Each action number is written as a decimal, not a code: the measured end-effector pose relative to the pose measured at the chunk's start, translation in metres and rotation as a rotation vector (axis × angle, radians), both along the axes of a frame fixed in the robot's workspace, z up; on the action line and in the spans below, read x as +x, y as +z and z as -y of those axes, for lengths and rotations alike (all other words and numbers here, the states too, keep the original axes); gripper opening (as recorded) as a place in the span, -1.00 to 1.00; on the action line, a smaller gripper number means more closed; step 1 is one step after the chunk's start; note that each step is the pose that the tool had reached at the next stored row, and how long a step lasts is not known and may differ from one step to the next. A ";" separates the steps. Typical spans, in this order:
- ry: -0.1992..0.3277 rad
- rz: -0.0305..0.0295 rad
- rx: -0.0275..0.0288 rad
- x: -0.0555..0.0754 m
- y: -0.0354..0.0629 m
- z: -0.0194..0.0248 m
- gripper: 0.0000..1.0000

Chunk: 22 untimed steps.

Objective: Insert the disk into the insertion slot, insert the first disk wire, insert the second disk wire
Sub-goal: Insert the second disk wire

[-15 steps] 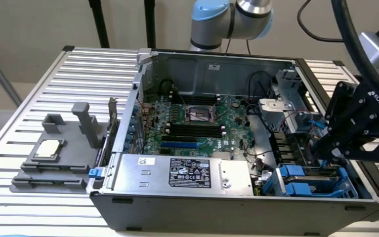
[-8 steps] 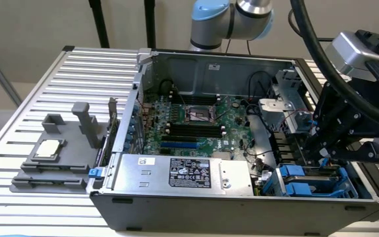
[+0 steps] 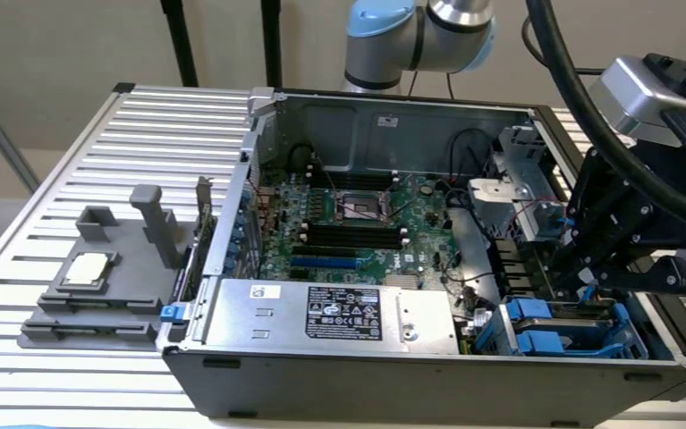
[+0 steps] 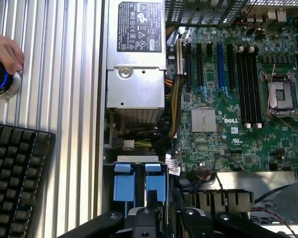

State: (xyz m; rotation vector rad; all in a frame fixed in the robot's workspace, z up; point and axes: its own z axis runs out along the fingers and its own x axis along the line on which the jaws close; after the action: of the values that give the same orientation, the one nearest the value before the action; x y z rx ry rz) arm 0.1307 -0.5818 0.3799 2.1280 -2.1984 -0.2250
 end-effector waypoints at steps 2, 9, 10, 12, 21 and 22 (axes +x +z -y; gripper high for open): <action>0.000 0.0000 -0.0001 0.000 0.0000 0.0000 -0.51; 0.000 0.0000 -0.0014 0.002 0.0000 -0.0010 -0.51; 0.000 0.0000 -0.0024 0.002 0.0000 -0.0020 -0.51; 0.000 0.0000 -0.0050 0.004 0.0000 -0.0037 -0.51; 0.000 0.0000 -0.0139 0.013 -0.0045 -0.0073 -0.51; 0.000 0.0000 -0.0143 0.014 -0.0056 -0.0074 -0.51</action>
State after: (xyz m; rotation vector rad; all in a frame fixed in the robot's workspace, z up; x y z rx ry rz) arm 0.1448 -0.5744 0.3743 2.1208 -2.1933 -0.2087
